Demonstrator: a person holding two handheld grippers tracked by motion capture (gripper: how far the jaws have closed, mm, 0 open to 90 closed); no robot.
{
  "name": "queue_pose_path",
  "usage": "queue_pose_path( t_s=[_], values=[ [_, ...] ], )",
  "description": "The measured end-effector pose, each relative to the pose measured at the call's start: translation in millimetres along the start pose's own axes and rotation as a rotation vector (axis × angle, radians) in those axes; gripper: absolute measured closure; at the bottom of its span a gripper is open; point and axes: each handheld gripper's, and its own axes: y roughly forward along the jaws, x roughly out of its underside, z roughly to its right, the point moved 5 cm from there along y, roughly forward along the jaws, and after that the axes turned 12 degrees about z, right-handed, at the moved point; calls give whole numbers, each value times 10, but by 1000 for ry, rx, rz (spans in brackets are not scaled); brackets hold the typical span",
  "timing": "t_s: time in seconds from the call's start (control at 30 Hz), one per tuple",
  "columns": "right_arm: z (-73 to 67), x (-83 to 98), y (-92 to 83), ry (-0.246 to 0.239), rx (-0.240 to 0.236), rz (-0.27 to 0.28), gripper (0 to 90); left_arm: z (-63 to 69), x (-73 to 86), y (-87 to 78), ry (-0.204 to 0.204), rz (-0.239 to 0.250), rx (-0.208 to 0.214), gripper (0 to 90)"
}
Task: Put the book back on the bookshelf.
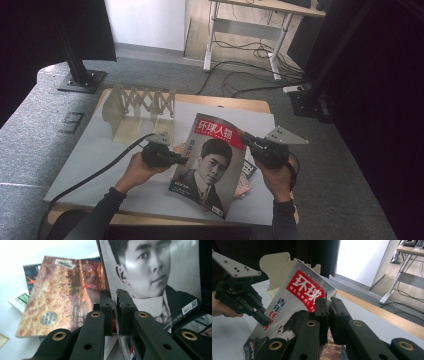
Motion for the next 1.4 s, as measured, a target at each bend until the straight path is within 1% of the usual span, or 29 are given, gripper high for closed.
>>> queue_pose_path(
  t_s=[0.03, 0.07, 0.27, 0.43, 0.53, 0.67, 0.8, 0.87, 0.93, 1.03, 1.07, 1.13, 1.2, 1.23, 1.3, 1.4],
  values=[
    [5, -14, 4, -6, 4, 1, 831, 7, -18, -3, 7, 3, -2, 842],
    [9, -26, 5, -9, 8, 2, 832, 18, -47, -4, 23, 5, -8, 841],
    [92, -129, 3, -24, 31, 12, 835, 28, -147, -16, 56, 42, -22, 838],
    [201, -147, 21, -13, 55, 16, 840, 10, -177, -12, 72, 64, -32, 837],
    [258, -117, 42, 0, 66, 11, 843, 1, -174, -5, 76, 62, -33, 837],
    [323, -77, 62, 11, 85, 2, 848, 9, -178, -16, 73, 61, -20, 834],
    [355, -43, 88, 14, 99, -5, 848, 15, -183, -31, 67, 58, -6, 832],
    [366, -25, 103, 17, 100, -9, 848, 30, -181, -46, 56, 49, 13, 829],
    [376, -7, 116, 20, 100, -11, 848, 47, -172, -58, 59, 37, 27, 825],
    [376, 18, 134, 22, 94, -17, 848, 65, -154, -75, 59, 19, 37, 821],
    [372, 22, 140, 23, 93, -17, 848, 68, -141, -83, 65, 3, 38, 820],
    [355, 30, 158, 20, 84, -18, 848, 70, -127, -89, 79, -13, 29, 819],
    [342, 26, 175, 12, 83, -19, 848, 69, -131, -91, 83, -11, 22, 819],
    [339, 18, 182, 10, 86, -19, 848, 64, -140, -90, 90, -2, 9, 820],
    [340, -19, 189, 4, 93, -6, 848, 47, -177, -95, 110, 30, -22, 828],
    [350, -132, 174, -16, 107, 34, 847, 20, -252, -105, 161, 101, -66, 840]
  ],
)
